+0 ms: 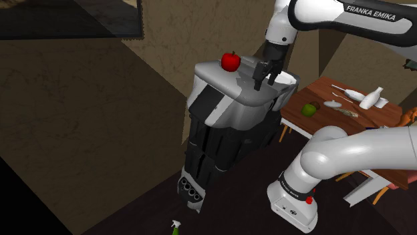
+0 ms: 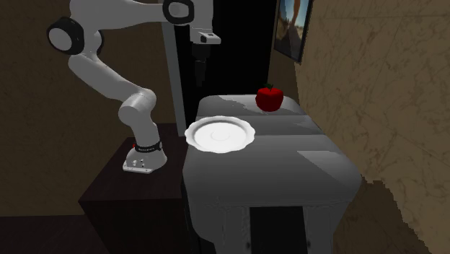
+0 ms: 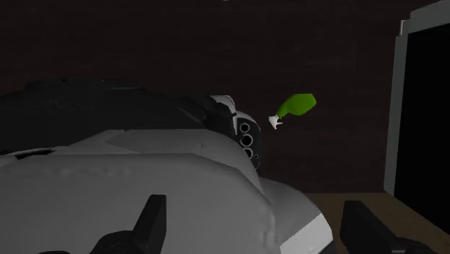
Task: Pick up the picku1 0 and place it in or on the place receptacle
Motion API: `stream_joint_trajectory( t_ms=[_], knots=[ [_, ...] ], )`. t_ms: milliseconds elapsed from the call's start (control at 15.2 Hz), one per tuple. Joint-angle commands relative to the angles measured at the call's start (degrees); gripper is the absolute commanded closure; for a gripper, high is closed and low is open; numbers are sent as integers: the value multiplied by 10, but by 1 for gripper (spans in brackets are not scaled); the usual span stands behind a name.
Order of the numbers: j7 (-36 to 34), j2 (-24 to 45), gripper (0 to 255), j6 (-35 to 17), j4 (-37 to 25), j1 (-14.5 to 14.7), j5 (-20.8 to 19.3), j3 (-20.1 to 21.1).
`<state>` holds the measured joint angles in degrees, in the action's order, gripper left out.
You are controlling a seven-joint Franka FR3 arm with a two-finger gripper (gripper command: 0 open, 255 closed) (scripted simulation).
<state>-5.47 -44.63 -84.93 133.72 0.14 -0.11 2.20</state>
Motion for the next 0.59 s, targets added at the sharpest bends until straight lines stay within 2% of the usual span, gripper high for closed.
stream_joint_trajectory(
  t_ms=[0,528],
  knots=[
    [0,0,0,0,0,0,0,0],
    [18,165,0,-29,-148,-23,-12,-36]
  ],
)
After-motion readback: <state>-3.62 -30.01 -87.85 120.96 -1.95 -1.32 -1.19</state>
